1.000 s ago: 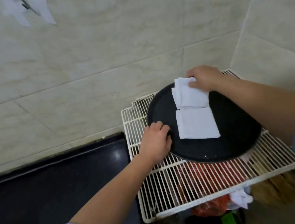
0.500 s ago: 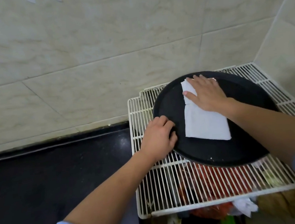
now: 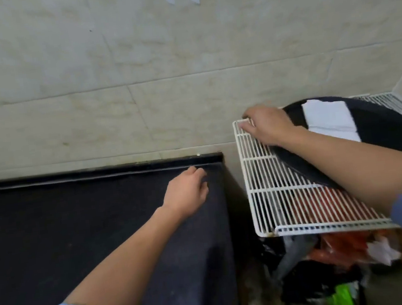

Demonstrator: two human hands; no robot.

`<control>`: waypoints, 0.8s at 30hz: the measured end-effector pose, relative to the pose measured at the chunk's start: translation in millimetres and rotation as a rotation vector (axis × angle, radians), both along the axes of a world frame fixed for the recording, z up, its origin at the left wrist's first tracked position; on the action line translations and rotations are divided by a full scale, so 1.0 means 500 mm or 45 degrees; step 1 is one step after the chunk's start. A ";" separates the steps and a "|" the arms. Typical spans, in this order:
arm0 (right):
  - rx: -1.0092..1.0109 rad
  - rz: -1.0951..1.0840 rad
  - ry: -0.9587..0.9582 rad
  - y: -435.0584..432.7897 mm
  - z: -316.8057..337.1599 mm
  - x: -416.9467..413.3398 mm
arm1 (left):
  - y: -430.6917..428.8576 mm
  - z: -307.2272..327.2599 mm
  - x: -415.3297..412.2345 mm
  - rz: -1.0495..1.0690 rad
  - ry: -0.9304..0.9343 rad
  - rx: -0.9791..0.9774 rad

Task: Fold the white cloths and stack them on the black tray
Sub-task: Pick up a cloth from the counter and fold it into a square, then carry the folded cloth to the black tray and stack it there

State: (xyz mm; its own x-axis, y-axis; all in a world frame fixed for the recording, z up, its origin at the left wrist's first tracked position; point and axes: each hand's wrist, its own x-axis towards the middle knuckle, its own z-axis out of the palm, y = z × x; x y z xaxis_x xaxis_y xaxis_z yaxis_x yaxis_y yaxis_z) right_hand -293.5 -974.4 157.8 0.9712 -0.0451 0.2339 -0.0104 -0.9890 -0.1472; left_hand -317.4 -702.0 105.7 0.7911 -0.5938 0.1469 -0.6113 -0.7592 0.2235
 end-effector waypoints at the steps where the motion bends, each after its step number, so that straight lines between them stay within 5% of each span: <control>1: 0.012 0.054 0.001 0.068 -0.007 -0.003 | 0.064 -0.006 -0.013 0.051 0.016 0.030; 14: -0.015 0.817 0.133 0.935 -0.093 -0.050 | 0.894 -0.026 -0.242 0.808 0.064 0.176; 24: -0.105 1.288 0.189 1.396 -0.130 -0.054 | 1.241 -0.078 -0.418 1.279 0.201 0.153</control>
State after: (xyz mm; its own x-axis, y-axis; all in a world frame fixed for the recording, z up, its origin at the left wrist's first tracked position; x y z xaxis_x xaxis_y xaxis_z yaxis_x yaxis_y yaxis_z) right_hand -320.6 -276.4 92.7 0.5650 0.8218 0.0740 0.8215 -0.5519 -0.1437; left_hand -526.6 -81.4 66.5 0.9364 0.3503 -0.0187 0.3496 -0.9272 0.1346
